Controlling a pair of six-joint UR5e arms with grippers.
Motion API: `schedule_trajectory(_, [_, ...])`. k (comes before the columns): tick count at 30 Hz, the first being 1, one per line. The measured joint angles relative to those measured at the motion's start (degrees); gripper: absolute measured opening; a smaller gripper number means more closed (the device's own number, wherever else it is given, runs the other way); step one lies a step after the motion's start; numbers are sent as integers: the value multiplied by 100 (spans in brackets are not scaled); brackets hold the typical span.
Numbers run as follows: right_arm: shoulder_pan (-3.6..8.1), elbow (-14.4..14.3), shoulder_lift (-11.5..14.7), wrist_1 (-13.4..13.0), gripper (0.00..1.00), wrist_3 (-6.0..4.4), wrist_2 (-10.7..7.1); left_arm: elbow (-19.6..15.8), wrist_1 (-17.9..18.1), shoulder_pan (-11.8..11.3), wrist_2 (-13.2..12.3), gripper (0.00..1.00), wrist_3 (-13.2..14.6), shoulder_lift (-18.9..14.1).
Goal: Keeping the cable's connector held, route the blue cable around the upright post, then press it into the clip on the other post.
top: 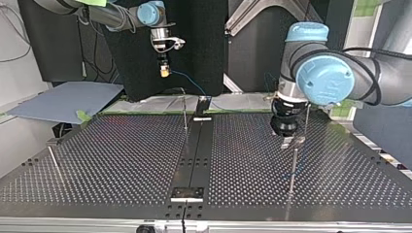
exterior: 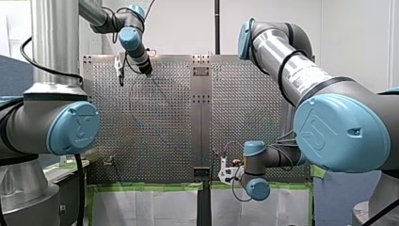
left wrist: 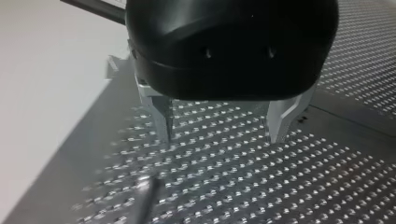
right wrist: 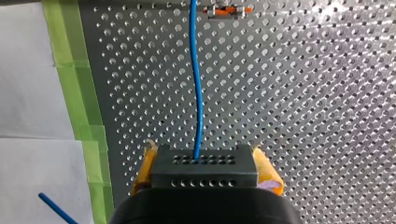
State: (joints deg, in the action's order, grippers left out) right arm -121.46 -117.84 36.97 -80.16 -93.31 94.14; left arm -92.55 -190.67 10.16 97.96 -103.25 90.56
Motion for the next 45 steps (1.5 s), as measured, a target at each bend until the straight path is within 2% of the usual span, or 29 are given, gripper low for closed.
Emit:
schedule_trajectory(6, [0,16,-1,1,0,7,0,1,320,327,314,100,328,313])
schedule_trajectory(13, [0,19,-3,-5,0,13,0,9,662,670,468,100,670,569])
schedule_trajectory(18, [-1,20,-3,-8,0,13,0,157,856,870,635,100,908,801])
schedule_trajectory(24, [-2,19,-2,-21,0,13,0,397,940,851,730,100,1174,982])
schedule_trajectory(31, [-11,19,-1,-33,0,13,-6,457,888,741,885,100,1451,1216])
schedule_trajectory(39, [-14,20,-2,-37,0,1,-59,549,854,577,1243,100,1862,1490])
schedule_trajectory(45, [-14,21,-3,-44,0,-4,-84,755,835,589,1464,100,2137,1709])
